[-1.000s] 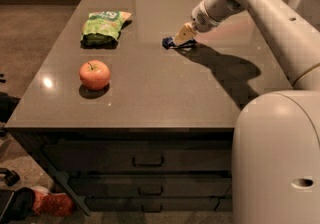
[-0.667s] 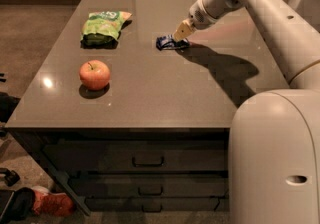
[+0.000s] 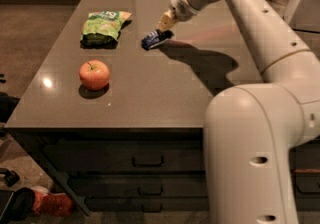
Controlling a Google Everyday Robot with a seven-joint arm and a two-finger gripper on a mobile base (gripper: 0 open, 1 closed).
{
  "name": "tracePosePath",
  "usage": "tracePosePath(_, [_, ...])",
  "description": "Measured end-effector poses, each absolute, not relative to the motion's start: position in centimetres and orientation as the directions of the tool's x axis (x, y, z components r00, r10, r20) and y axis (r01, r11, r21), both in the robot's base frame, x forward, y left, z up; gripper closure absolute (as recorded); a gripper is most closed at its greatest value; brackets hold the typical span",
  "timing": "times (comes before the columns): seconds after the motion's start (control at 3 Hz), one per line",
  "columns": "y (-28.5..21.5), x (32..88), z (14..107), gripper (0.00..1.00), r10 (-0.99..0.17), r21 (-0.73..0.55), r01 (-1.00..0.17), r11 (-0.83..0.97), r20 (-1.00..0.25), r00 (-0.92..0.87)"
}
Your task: Move rxbar blueberry near green rice chip bag
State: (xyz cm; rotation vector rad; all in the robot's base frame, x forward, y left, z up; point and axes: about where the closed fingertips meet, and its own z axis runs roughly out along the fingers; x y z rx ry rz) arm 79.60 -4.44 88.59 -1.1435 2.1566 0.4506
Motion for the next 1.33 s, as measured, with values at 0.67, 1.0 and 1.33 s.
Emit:
tracePosePath(0.67, [1.5,81.0,89.4,0.93,-0.614,-0.003,-0.882,0.471,-0.719,-0.325])
tracePosePath(1.0, [1.8,81.2,89.2,0.62,-0.614,-0.001,-0.884,0.468,-0.719,-0.325])
tracePosePath(1.33, [2.2,81.2,88.7,0.32,-0.616,0.004,-0.886,0.464,-0.717,-0.326])
